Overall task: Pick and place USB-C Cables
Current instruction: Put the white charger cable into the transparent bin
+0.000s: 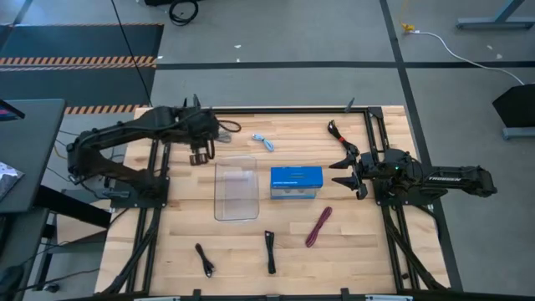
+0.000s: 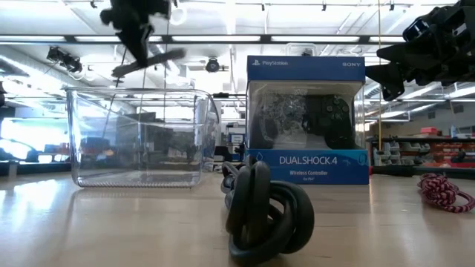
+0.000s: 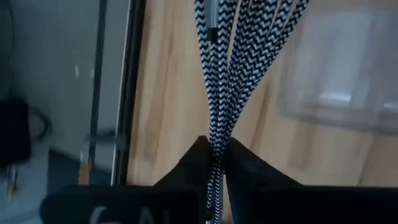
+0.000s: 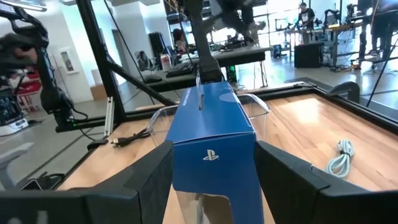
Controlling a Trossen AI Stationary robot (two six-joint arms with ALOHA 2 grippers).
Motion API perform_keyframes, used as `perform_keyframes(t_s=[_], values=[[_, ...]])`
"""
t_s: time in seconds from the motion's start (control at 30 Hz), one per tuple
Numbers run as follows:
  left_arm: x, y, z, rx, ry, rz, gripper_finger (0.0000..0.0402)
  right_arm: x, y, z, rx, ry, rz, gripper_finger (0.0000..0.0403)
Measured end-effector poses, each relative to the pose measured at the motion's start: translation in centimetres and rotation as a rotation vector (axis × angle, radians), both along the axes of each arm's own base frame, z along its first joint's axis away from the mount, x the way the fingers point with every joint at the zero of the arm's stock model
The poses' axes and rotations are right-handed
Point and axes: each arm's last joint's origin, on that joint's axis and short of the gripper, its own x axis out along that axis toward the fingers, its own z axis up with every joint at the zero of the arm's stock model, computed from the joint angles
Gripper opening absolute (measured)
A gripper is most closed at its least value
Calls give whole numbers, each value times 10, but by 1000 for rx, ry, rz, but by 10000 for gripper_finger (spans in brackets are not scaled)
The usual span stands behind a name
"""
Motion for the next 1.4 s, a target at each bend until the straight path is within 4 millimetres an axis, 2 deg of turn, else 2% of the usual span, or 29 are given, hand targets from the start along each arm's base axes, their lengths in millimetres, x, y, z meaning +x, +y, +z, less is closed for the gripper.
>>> perform_keyframes(t_s=[0.1,0.3,0.57,0.8,1.13,1.27,1.4], values=[[8,-21,2,-37,-27,-160,33,0,0,0,12,1,0,229],[21,-61,-5,22,82,-571,33,0,0,0,12,1,0,229],[44,-97,-26,61,214,-972,33,0,0,0,15,4,1,229],[72,-107,-55,99,329,-1100,47,0,0,-1,22,6,1,229],[91,-106,-85,105,472,-1192,39,0,0,-4,28,43,5,229],[96,-100,-94,81,498,-1180,42,0,0,-4,26,43,5,229],[105,-93,-100,41,434,-1064,41,0,0,-4,20,44,5,229]])
